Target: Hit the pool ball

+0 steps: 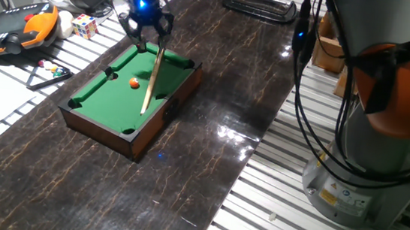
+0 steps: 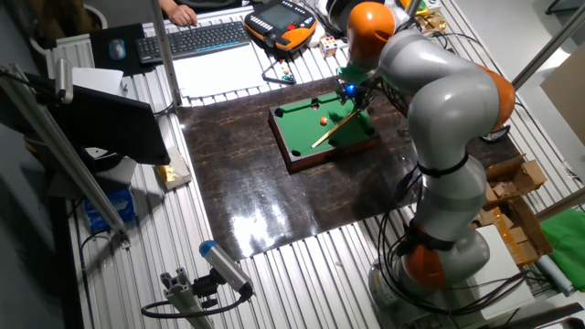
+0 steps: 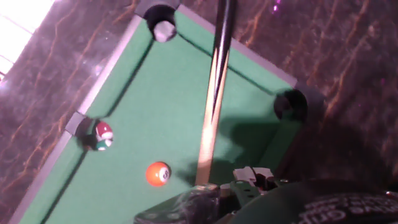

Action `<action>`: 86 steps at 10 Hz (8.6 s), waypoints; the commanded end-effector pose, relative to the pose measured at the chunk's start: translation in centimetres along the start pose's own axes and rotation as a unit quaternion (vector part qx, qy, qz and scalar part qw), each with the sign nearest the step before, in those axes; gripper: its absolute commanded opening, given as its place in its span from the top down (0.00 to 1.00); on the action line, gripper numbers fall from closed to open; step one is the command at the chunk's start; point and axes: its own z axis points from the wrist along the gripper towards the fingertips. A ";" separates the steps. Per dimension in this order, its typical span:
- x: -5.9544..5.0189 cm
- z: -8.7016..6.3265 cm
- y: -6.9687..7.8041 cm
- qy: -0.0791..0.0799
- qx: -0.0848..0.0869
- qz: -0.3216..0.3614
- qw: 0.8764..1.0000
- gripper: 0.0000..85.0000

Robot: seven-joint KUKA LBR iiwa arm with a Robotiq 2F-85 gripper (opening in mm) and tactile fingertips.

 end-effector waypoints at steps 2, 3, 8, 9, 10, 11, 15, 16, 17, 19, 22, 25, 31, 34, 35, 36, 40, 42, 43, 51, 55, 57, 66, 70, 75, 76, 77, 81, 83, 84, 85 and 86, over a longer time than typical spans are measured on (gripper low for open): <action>-0.2 1.2 0.4 0.005 -0.003 0.001 1.000 0.45; -0.4 1.9 0.5 0.008 -0.008 0.001 1.000 0.45; -0.4 3.7 0.0 0.005 -0.017 0.031 0.999 0.44; -0.4 4.1 -0.1 0.003 -0.019 0.033 0.999 0.43; -0.5 4.4 -0.4 0.002 -0.021 0.032 0.999 0.43; -0.6 4.6 -0.6 0.001 -0.022 0.032 0.999 0.43; -0.9 5.9 -1.2 0.000 -0.032 0.033 0.999 0.45; -0.8 6.0 -1.2 -0.001 -0.032 0.034 0.999 0.48; -0.8 5.9 -1.2 -0.001 -0.031 0.033 0.999 0.55; -0.8 6.0 -1.2 -0.002 -0.031 0.027 0.999 0.71; -0.8 5.9 -1.1 0.001 -0.029 0.019 0.999 0.87; -1.2 4.2 -0.9 0.011 -0.028 0.008 1.000 0.99; -2.6 0.9 -0.2 0.024 -0.027 0.034 0.999 0.99; -2.9 0.2 -0.4 0.023 -0.028 0.047 0.998 0.99; -2.8 -0.1 -0.4 0.022 -0.024 0.053 0.998 0.99; -2.4 -0.5 -0.3 0.025 -0.022 0.052 0.998 0.99; -1.5 -1.4 -0.3 0.047 -0.009 -0.005 0.999 0.99; -1.5 -1.4 -0.3 0.050 -0.007 -0.022 0.998 0.99; -1.5 -1.4 -0.3 0.040 -0.005 -0.025 0.999 0.99; -1.5 -1.4 -0.3 -0.002 0.000 0.092 0.996 0.99; -7.0 -1.8 -1.0 0.004 -0.002 0.089 0.996 0.99; -9.3 -2.5 -1.6 0.005 -0.005 0.099 0.995 0.99; -13.0 -2.3 -1.6 -0.073 -0.030 0.125 0.989 0.99; -14.1 -2.0 -1.4 -0.096 -0.032 0.114 0.988 0.99; -14.3 -1.7 -1.0 -0.103 -0.035 0.110 0.988 0.99; -14.1 -1.7 -0.9 -0.103 -0.035 0.112 0.988 0.99; -14.1 -1.7 -0.9 -0.104 -0.036 0.112 0.988 0.99; -13.2 -1.5 -0.4 -0.105 -0.036 0.117 0.987 0.99; -11.3 -0.8 0.1 -0.107 -0.034 0.123 0.986 0.99; -9.1 -0.6 0.5 -0.095 -0.025 0.133 0.986 0.99; -6.1 -1.1 0.9 -0.084 -0.002 0.137 0.987 0.99; -3.3 -1.7 1.3 -0.075 0.016 0.144 0.987 0.99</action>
